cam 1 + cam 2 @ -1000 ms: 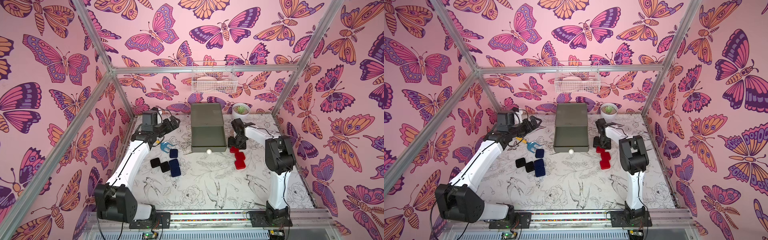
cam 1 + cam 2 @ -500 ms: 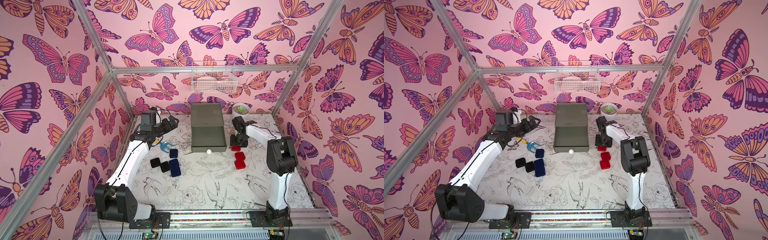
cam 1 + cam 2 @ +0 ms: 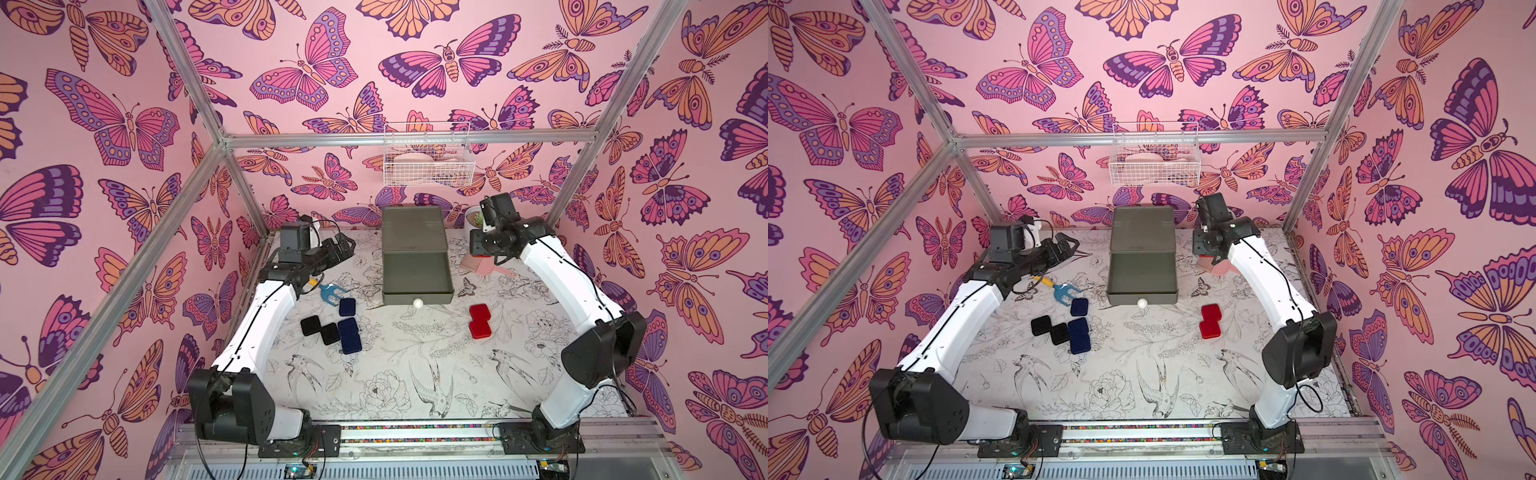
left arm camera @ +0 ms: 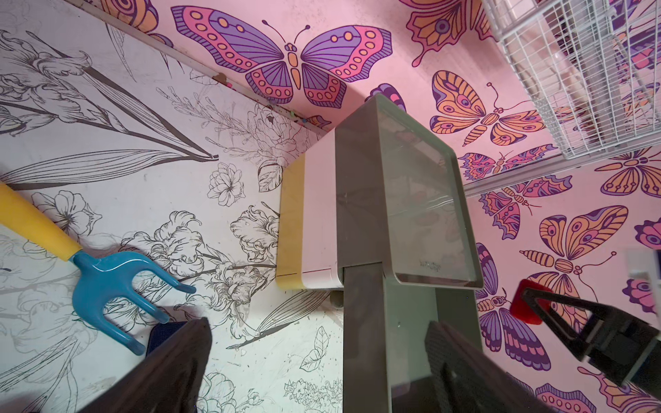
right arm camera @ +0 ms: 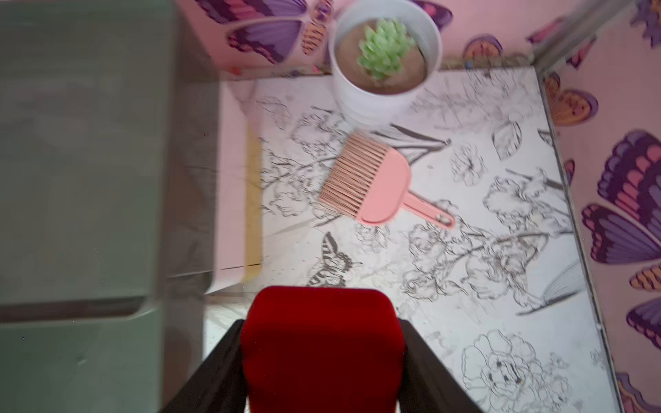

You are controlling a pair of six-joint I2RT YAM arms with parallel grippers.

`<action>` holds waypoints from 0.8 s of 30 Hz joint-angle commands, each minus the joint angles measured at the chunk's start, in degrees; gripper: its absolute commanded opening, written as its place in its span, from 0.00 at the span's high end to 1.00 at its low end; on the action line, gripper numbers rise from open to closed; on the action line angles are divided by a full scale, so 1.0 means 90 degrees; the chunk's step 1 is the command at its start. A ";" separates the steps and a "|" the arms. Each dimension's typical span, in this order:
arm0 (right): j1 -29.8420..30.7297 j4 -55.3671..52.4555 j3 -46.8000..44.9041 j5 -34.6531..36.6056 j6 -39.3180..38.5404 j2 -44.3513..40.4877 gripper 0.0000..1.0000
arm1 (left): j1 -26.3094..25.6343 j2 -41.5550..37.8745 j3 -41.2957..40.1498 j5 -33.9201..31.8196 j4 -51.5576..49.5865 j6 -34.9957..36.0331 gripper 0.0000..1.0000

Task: Place the brooch boxes into the drawer by color
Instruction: Pick up the brooch box from the center of the board, then place the brooch box in the drawer.

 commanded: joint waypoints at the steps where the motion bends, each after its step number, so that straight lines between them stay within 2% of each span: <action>1: 0.0459 -0.0121 0.0521 -0.0134 -0.0275 0.0155 0.47 | 0.0055 0.0048 -0.0053 0.0082 -0.0075 0.0116 0.00; 5: 0.1057 -0.0098 0.0872 -0.0629 -0.0397 0.0330 0.47 | 0.0055 0.0026 -0.0077 0.0088 -0.0075 0.0107 0.00; 11: 0.1486 -0.0387 0.1448 -0.1706 -0.0403 0.0790 0.48 | 0.0072 -0.0021 -0.0135 0.0083 -0.0075 0.0144 0.00; 16: 0.1975 -0.0777 0.1875 -0.1935 -0.0836 0.1315 0.48 | 0.0085 -0.0018 -0.0133 0.0087 -0.0070 0.0143 0.00; 24: 0.2100 -0.1581 0.3025 -0.2074 -0.0699 0.2292 0.49 | 0.0101 0.0007 -0.0154 0.0130 -0.0074 0.0152 0.00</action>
